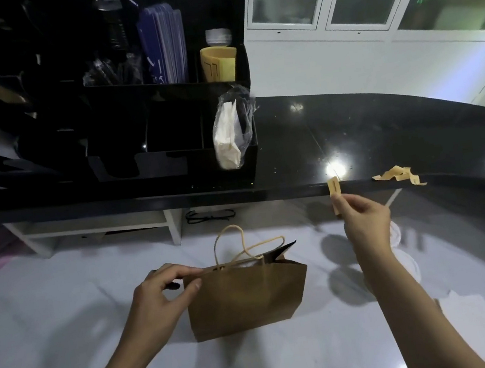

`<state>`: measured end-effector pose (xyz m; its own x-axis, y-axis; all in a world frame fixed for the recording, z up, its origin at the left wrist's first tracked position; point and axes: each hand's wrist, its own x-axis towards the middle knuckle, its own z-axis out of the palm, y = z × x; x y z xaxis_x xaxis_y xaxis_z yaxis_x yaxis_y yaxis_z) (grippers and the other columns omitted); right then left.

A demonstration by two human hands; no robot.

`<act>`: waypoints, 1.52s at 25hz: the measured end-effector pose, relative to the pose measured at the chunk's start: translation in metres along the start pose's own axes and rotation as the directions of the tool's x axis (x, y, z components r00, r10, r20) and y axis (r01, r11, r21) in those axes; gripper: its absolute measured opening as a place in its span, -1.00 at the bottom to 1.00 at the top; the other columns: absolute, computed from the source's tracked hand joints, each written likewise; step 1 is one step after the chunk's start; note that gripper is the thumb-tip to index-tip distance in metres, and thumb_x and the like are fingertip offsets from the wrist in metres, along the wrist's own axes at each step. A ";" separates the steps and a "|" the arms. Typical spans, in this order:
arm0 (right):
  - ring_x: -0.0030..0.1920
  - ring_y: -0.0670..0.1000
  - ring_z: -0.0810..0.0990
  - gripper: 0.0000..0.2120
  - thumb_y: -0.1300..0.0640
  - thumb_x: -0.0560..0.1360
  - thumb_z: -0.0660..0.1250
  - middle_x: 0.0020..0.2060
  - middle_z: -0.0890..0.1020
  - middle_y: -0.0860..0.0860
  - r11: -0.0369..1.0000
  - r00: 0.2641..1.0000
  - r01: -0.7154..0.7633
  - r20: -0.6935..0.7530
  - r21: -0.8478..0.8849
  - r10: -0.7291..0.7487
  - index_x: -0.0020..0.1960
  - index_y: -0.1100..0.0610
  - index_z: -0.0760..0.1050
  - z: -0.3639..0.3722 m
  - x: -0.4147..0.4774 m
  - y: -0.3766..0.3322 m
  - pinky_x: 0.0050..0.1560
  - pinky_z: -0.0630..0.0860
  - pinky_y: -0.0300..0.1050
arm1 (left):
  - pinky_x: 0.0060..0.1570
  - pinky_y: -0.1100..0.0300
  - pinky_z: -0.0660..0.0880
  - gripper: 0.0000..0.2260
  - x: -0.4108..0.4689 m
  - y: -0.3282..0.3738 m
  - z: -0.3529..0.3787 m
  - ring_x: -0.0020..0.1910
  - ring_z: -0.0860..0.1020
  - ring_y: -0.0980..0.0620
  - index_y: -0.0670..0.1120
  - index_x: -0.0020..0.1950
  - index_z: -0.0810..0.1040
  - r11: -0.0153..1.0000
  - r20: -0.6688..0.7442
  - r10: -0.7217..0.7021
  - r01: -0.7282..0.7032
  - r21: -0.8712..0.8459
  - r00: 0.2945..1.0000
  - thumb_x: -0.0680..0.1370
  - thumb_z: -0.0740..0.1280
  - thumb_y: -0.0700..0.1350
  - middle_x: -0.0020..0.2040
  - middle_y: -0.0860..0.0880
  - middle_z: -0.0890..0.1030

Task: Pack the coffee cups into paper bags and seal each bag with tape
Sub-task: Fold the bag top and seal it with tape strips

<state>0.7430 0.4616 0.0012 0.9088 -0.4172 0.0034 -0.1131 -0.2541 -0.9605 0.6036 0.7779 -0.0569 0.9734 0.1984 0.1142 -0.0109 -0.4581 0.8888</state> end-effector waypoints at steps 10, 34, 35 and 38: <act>-0.34 -0.18 0.59 -0.91 0.10 0.55 0.45 -0.30 0.72 -0.04 0.993 0.999 0.025 0.039 0.112 -0.030 -0.11 0.07 0.70 -0.003 -0.111 0.022 -0.28 0.51 -0.36 | 0.00 0.21 0.50 -0.78 -0.002 -0.004 -0.002 0.09 0.55 0.15 0.16 -0.02 0.69 0.999 0.000 0.052 -0.052 -0.003 0.999 0.51 0.48 -0.19 -0.04 0.21 0.65; -0.40 -0.05 0.52 -0.86 0.14 0.57 0.42 -0.27 0.73 0.07 0.957 0.875 -0.225 0.470 0.181 0.117 -0.09 0.12 0.75 0.112 -0.203 0.011 -0.33 0.47 -0.24 | -0.02 0.21 0.55 -0.77 -0.007 -0.011 -0.017 0.05 0.58 0.09 0.11 0.04 0.45 0.996 0.055 0.073 -0.071 -0.050 0.996 0.54 0.45 -0.13 -0.04 0.16 0.60; -0.40 -0.05 0.52 -0.86 0.13 0.58 0.42 -0.27 0.73 0.06 0.956 0.873 -0.232 0.471 0.177 0.125 -0.09 0.11 0.74 0.113 -0.203 0.011 -0.34 0.46 -0.25 | -0.02 0.22 0.55 -0.78 -0.007 -0.012 -0.017 0.05 0.57 0.09 0.11 0.04 0.45 0.996 0.060 0.083 -0.082 -0.027 0.995 0.55 0.44 -0.12 -0.04 0.17 0.59; -0.43 -0.09 0.51 -0.86 0.13 0.58 0.42 -0.28 0.73 0.04 0.963 0.867 -0.222 0.484 0.155 0.122 -0.09 0.10 0.74 0.114 -0.202 0.009 -0.37 0.44 -0.27 | 0.01 0.26 0.53 -0.80 -0.008 -0.013 -0.018 0.09 0.54 0.12 0.17 0.06 0.48 0.990 0.091 0.133 -0.137 0.037 0.987 0.57 0.41 -0.11 0.01 0.23 0.57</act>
<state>0.6044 0.6434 -0.0404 0.9681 0.0298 -0.2487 -0.2483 -0.0172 -0.9685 0.5918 0.7977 -0.0610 0.9801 0.0558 0.1905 -0.1355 -0.5130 0.8476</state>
